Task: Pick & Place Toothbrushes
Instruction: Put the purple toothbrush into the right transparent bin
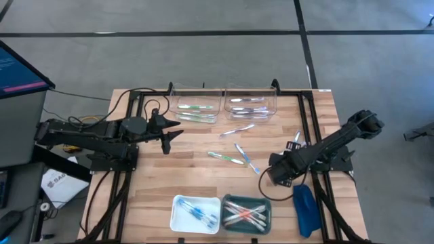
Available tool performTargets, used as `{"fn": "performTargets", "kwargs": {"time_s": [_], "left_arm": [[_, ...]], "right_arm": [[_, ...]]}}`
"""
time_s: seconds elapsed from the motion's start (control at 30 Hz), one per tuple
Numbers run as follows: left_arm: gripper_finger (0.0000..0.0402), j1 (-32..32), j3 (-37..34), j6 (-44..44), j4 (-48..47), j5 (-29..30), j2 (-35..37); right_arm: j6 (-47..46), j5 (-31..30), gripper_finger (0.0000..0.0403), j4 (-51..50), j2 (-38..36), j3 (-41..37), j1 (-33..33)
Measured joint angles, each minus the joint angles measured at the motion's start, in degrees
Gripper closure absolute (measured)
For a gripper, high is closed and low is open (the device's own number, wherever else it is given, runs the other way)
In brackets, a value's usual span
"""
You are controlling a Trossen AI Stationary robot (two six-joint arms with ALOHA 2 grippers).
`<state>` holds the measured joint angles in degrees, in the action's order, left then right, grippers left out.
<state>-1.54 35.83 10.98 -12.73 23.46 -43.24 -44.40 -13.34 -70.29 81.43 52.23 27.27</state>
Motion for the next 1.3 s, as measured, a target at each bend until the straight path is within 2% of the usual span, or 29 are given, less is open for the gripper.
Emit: {"fn": "performTargets", "kwargs": {"time_s": [0.23, 0.47, 0.73, 0.9, 1.0, 1.13, 1.3], "left_arm": [[0.0234, 0.0, 0.0, 0.0, 0.0, 0.0, 0.0], [0.0234, 0.0, 0.0, 0.2, 0.0, 0.0, 0.0], [0.0234, 0.0, 0.0, 0.2, 0.0, 0.0, 0.0], [0.0234, 0.0, 0.0, 0.2, -0.1, 0.0, 0.0], [0.0234, 0.0, 0.0, 0.2, -0.1, -1.1, -0.2], [0.0234, 0.0, 0.0, 0.2, 0.3, -1.5, -0.9], [0.0234, 0.0, 0.0, -0.1, 1.8, -1.5, -2.4]], "right_arm": [[3.9, 0.1, 0.0274, -1.4, 0.0, 0.0, -2.3], [4.6, 0.0, 0.0275, -3.8, 0.0, 0.0, -6.5], [10.4, -0.2, 0.0276, -5.4, 0.0, 0.0, -11.3], [7.7, 0.4, 0.0276, -5.6, -0.4, -0.2, -15.3], [7.6, 2.9, 0.0276, -3.3, -2.6, -3.1, -18.1], [8.6, 7.2, 0.0276, 3.0, -7.3, -11.1, -21.3], [9.8, 8.4, 0.0276, 4.8, -11.9, -15.8, -24.6]]}}
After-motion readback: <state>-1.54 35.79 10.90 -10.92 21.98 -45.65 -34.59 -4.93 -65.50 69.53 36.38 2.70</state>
